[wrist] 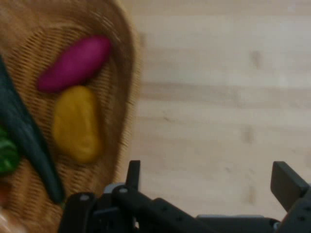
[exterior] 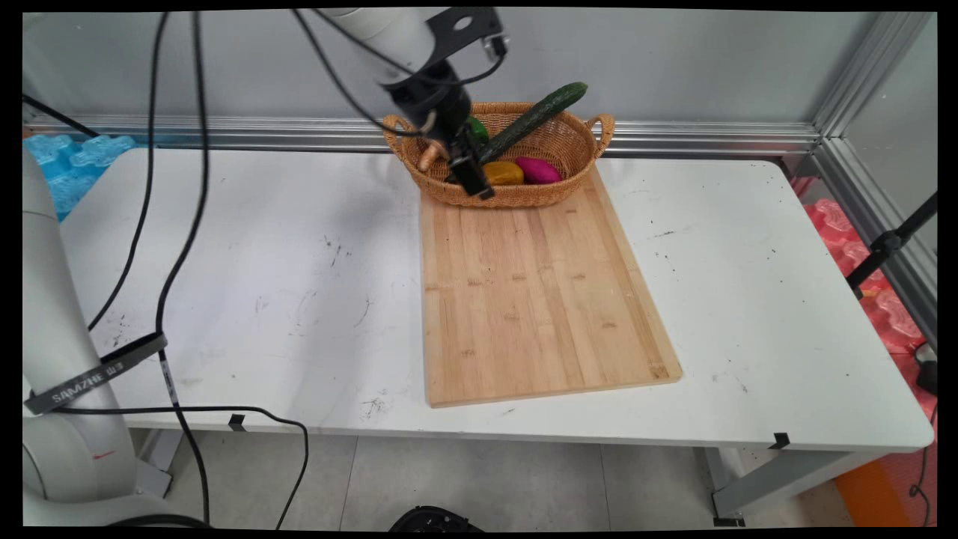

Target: Pick up the potato from the vegetable basket

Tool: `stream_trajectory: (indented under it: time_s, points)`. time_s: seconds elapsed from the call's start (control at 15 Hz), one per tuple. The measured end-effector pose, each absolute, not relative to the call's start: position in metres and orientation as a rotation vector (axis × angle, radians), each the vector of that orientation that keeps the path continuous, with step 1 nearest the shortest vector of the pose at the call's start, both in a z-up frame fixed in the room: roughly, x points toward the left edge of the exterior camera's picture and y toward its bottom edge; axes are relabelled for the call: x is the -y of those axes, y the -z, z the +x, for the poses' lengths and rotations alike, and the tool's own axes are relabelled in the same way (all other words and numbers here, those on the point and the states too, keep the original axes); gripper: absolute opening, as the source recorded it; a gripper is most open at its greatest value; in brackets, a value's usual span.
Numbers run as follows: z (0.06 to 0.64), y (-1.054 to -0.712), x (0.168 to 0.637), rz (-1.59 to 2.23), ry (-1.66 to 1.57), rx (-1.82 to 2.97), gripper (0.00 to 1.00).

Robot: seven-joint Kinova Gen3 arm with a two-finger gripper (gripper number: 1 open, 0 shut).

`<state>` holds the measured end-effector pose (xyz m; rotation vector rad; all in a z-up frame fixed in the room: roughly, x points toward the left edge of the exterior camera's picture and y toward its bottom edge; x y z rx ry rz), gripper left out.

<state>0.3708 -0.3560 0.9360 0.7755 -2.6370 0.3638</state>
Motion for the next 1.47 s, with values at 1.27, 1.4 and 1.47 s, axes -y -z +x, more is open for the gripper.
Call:
stream_trajectory:
  time_s: [1.27, 1.4, 1.47]
  points:
    - [0.402, -0.859, 0.482, 0.907, -0.419, 2.515, 1.00]
    - [0.403, -0.850, 0.488, 0.914, -0.412, 2.503, 1.00]
    - [0.403, -0.845, 0.491, 0.916, -0.409, 2.497, 1.00]
